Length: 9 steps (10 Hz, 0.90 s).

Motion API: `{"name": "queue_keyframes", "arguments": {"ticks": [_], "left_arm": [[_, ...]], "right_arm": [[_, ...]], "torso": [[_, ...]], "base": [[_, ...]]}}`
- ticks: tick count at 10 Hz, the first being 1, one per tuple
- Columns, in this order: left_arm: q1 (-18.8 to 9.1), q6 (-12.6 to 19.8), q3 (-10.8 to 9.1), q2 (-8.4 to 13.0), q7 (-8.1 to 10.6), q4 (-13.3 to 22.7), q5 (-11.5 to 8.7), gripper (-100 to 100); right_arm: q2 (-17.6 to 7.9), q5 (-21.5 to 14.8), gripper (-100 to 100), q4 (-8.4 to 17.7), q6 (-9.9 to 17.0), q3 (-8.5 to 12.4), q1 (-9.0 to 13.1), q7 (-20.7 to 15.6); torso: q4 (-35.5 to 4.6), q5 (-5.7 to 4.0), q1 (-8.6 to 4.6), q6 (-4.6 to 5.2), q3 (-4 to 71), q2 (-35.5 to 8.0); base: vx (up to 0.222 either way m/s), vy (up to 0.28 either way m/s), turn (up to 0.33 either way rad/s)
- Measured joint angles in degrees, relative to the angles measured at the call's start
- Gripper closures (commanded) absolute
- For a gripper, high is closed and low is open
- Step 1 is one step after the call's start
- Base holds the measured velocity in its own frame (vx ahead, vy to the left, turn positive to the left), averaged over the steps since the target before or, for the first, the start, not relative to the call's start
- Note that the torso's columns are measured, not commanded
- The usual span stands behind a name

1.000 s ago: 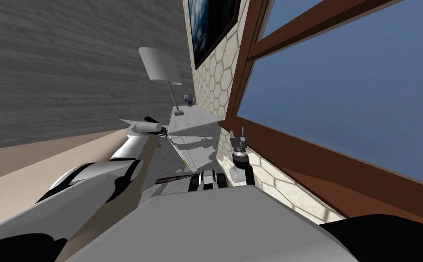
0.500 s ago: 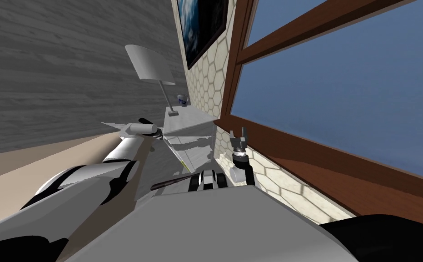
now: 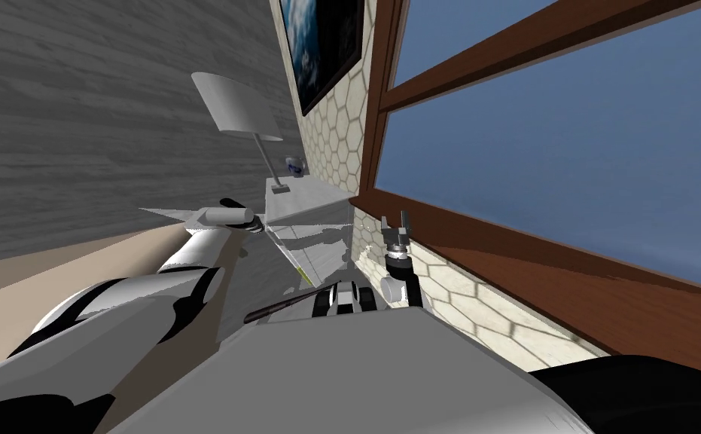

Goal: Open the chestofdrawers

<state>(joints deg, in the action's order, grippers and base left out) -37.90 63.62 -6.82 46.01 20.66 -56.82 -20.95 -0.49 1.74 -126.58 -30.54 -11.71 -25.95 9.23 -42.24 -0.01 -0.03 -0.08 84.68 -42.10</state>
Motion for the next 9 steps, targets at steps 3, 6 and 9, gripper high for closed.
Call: {"name": "queue_keyframes", "arguments": {"ticks": [3,6,9], "left_arm": [[-1.3,1.4,1.74,-1.5,-0.40,-2.2,-0.3,100],[-1.6,3.4,2.85,-2.5,-0.67,-5.4,-1.0,100],[-2.1,4.4,3.94,-3.6,-0.40,-7.0,-0.8,-100]], "right_arm": [[0.0,0.0,0,0.0,0.0,0.0,0.0,0.0],[0.0,0.0,0,0.0,0.0,0.0,0.0,0.0],[0.0,0.0,0,0.0,0.0,0.0,0.0,0.0]], "torso": [[0.0,0.00,-0.02,0.14,-0.1,-0.1],[-0.1,0.02,0.06,0.07,-0.2,-0.2],[-0.1,0.03,0.08,0.09,-0.2,-0.3]], "base": [[0.059,-0.030,0.187],[0.049,-0.024,0.246],[0.027,-0.003,0.018]]}}
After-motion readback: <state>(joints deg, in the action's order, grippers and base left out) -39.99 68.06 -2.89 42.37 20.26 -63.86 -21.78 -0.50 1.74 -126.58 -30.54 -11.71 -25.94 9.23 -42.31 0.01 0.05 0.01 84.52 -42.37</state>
